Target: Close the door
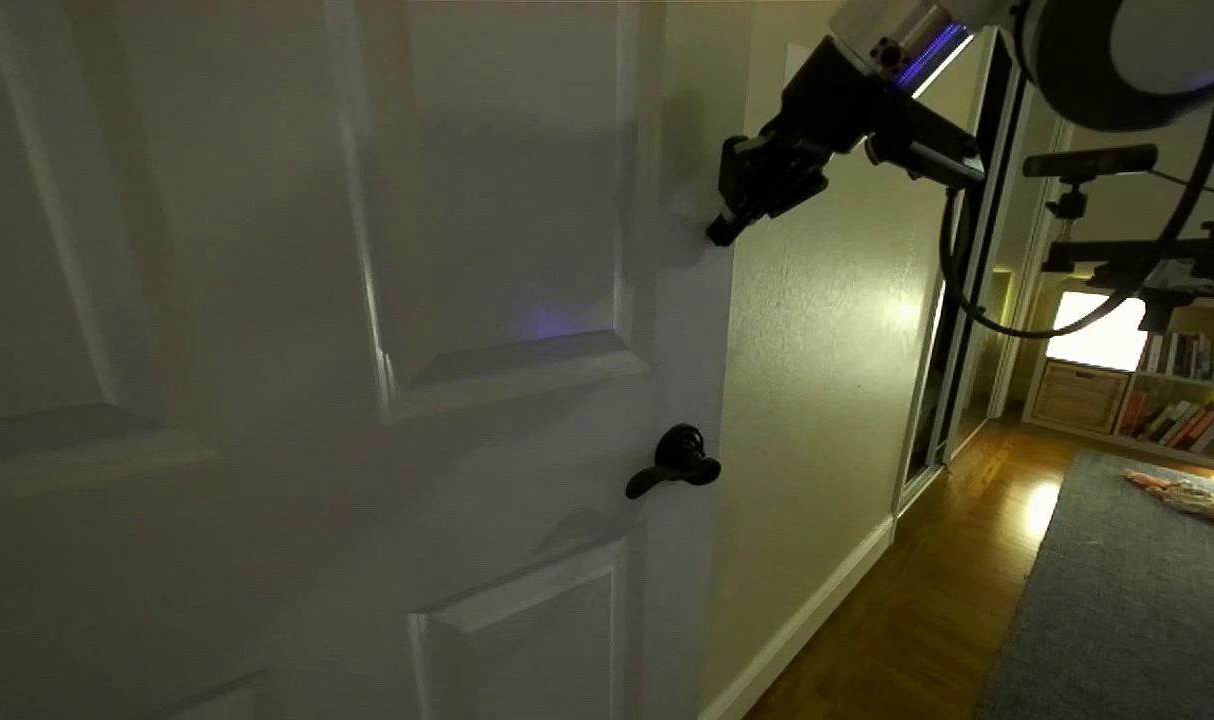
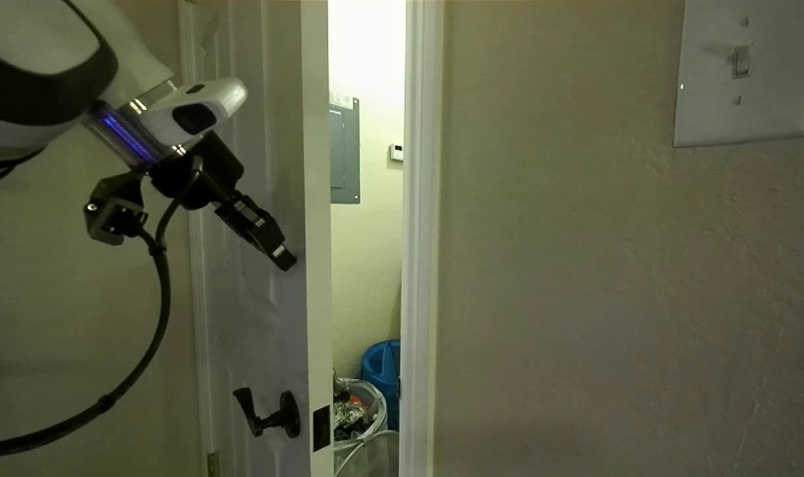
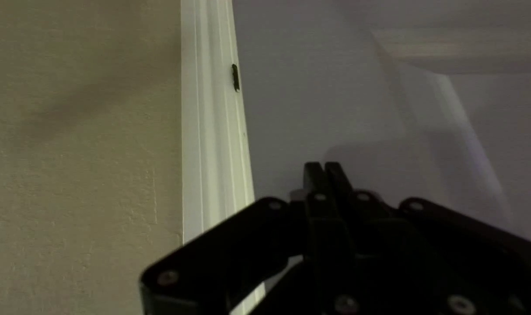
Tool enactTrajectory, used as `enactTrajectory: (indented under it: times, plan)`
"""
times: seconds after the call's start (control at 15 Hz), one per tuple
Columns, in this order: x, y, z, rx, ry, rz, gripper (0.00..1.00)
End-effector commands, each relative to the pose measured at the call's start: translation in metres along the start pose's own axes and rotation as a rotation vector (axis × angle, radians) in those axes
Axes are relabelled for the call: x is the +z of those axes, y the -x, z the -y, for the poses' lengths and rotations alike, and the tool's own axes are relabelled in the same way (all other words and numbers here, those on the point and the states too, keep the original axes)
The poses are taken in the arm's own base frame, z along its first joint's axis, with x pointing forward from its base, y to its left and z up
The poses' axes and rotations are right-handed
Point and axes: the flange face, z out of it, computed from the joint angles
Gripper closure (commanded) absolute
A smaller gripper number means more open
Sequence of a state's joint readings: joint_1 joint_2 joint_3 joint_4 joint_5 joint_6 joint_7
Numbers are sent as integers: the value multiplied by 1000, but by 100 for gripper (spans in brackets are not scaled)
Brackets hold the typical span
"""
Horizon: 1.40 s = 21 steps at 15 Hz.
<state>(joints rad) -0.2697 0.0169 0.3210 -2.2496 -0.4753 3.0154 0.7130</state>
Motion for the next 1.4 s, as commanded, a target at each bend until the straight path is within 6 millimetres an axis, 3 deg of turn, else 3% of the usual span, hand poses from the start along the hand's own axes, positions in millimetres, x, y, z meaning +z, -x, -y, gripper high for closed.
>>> enactTrajectory:
  times: [0.0,0.8,1.33]
  plan:
    - [18,-20,3,26,-3,-16,93]
    - [93,-75,4,43,-33,-46,93]
    - [132,-97,12,58,-63,-65,93]
